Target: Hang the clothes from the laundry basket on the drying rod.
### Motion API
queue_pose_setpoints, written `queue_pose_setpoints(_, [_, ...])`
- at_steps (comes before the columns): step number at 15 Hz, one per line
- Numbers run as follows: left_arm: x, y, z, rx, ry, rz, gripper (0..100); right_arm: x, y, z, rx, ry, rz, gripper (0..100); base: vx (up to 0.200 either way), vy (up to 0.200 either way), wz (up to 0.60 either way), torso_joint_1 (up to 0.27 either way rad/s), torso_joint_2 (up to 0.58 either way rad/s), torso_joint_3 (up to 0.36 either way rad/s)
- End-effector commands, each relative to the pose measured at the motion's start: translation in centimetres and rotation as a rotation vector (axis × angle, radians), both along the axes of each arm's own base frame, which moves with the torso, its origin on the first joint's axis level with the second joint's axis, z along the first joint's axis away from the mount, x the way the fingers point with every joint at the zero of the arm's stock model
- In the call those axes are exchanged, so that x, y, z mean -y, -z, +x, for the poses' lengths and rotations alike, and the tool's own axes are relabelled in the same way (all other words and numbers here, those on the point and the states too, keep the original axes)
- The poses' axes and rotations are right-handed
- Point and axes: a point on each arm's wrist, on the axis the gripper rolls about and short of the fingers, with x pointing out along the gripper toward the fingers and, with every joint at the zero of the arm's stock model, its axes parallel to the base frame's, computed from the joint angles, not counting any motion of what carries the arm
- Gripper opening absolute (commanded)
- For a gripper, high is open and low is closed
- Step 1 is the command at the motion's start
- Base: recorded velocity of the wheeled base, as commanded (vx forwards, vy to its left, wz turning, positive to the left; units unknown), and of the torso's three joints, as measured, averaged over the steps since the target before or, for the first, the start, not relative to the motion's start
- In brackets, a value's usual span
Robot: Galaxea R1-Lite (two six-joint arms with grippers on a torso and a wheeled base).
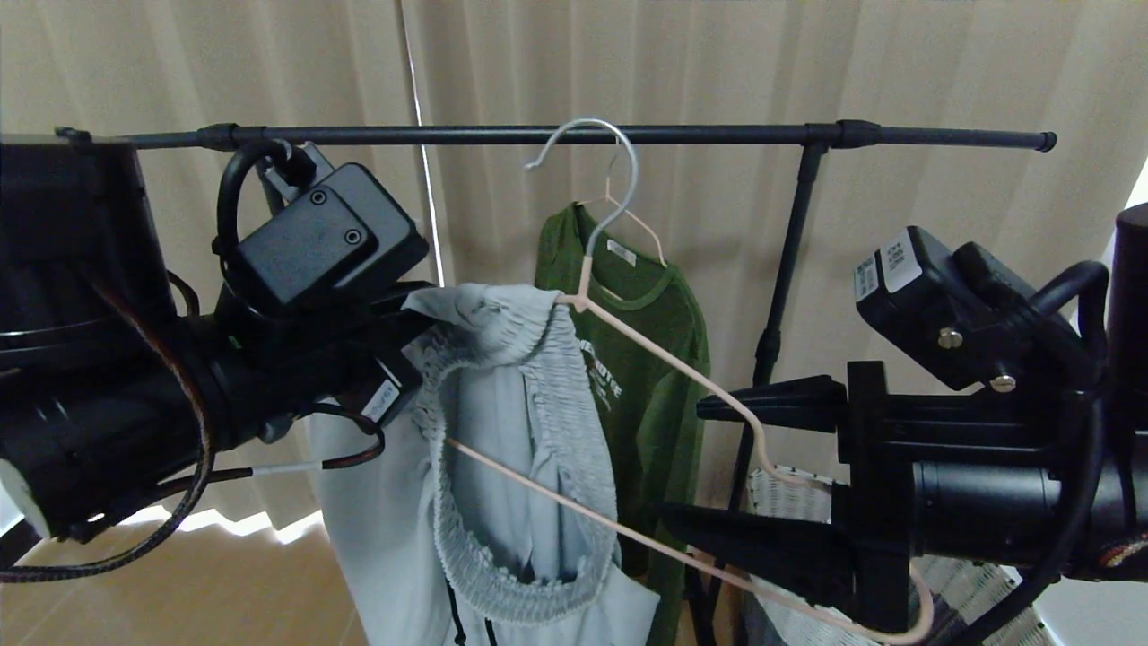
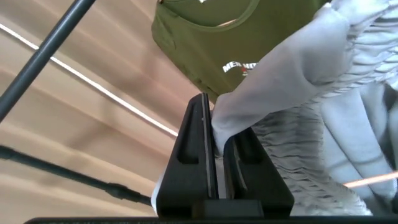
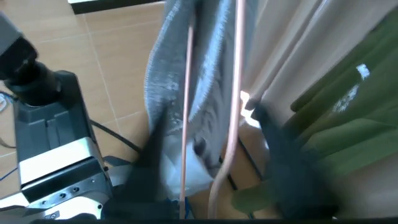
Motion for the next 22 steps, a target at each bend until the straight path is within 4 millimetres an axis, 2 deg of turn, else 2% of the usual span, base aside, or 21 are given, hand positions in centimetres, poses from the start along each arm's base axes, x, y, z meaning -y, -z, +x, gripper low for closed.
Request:
queue_pose_setpoints(1, [-0.6, 0.2, 0.3, -0.003, -0.038, 0.004, 0, 0.2, 0.2, -0.1, -0.003, 0.002, -0.004, 100, 0.0, 0.0, 0.0, 0.0, 0.0, 0.0])
queue_pose_setpoints(3, [-1.1, 0.7, 0.5, -0.007, -0.152, 0.03, 0, 0.4, -0.2, -0.1, 0.013, 0.019, 0.007, 100, 0.0, 0.0, 0.0, 0.0, 0.0, 0.0])
queue_pose_setpoints(5, [-1.4, 0.9, 0.5, -0.008, -0.219, 0.046, 0, 1.0, -0.4, 0.8, 0.038, 0.086, 0.006, 100, 0.0, 0.0, 0.0, 0.0, 0.0, 0.0])
queue_pose_setpoints(7, [-2.0, 1.0, 0.7, -0.002, -0.312, 0.064, 0, 2.5, -0.4, 2.2, 0.1, 0.184, -0.041, 100, 0.0, 0.0, 0.0, 0.0, 0.0, 0.0])
queue_pose_setpoints(9, [-2.2, 0.9, 0.8, 0.005, -0.38, 0.072, 0, 3.3, -0.7, 2.4, 0.125, 0.268, -0.054, 100, 0.0, 0.0, 0.0, 0.0, 0.0, 0.0])
queue_pose_setpoints(12, [-2.4, 0.8, 0.7, 0.015, -0.441, 0.07, 0, 3.7, 0.1, 2.1, 0.12, 0.316, -0.089, 100, 0.0, 0.0, 0.0, 0.0, 0.0, 0.0])
queue_pose_setpoints(16, [-2.5, 0.3, 0.5, 0.017, -0.468, -0.027, 0, 2.4, 0.8, 0.9, 0.1, 0.236, -0.095, 100, 0.0, 0.0, 0.0, 0.0, 0.0, 0.0])
queue_pose_setpoints(19, [-2.0, -0.6, 0.5, 0.032, -0.461, -0.169, 0, -0.1, 1.2, -0.8, 0.031, 0.138, -0.06, 100, 0.0, 0.0, 0.0, 0.0, 0.0, 0.0])
queue_pose_setpoints(22, [-1.5, -1.4, 0.1, 0.074, -0.423, -0.236, 0, -2.3, 1.9, 0.1, 0.035, 0.145, -0.044, 100, 0.0, 0.0, 0.0, 0.0, 0.0, 0.0])
